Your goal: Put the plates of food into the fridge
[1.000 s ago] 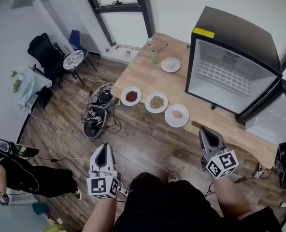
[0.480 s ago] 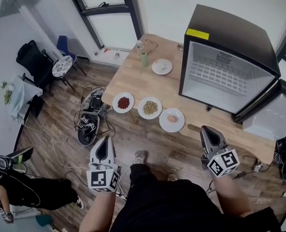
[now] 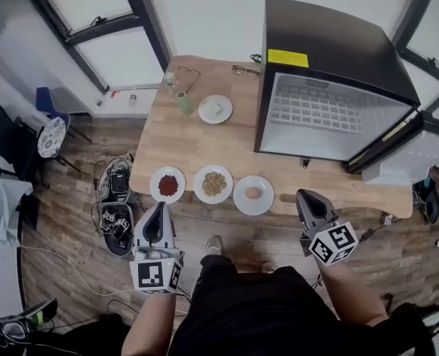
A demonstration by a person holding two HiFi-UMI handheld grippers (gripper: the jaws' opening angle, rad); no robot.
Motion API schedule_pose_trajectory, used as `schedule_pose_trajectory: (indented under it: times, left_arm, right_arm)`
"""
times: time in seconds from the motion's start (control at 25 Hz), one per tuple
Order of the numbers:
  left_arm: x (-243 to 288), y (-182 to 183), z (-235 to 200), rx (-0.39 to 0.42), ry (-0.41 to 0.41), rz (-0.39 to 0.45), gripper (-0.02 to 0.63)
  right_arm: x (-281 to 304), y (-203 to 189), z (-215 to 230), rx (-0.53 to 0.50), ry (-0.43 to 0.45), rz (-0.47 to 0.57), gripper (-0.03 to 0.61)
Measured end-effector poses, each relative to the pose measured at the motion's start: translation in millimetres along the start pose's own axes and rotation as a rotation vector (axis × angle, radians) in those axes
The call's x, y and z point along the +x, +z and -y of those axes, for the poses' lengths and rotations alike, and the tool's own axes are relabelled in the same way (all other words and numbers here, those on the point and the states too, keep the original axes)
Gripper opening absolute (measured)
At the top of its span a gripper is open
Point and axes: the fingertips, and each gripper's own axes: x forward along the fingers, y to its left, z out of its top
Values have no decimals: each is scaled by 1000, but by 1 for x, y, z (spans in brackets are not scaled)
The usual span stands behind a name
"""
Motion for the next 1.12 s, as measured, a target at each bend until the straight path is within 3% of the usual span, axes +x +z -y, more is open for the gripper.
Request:
schedule_pose_trajectory:
  times: [0.44, 0.64, 0.8, 1.0, 1.12]
  left_arm:
    - [112, 1, -32, 24, -319, 40, 5]
    - [144, -5, -23, 37, -477, 48, 5]
    - [163, -11, -9, 33, -568, 56, 5]
    - [162, -18, 20, 6, -658, 50, 5]
    - [166, -19, 31, 7, -669, 51, 5]
  right_arm:
    - [36, 7, -10, 96, -246, 60, 21]
    - [26, -13, -22, 156, -369, 77, 21]
    - [17, -38, -25, 209, -463, 33, 21]
    - [9, -65, -33, 280, -495, 5, 21]
    - [12, -82, -39, 333, -478, 10, 23]
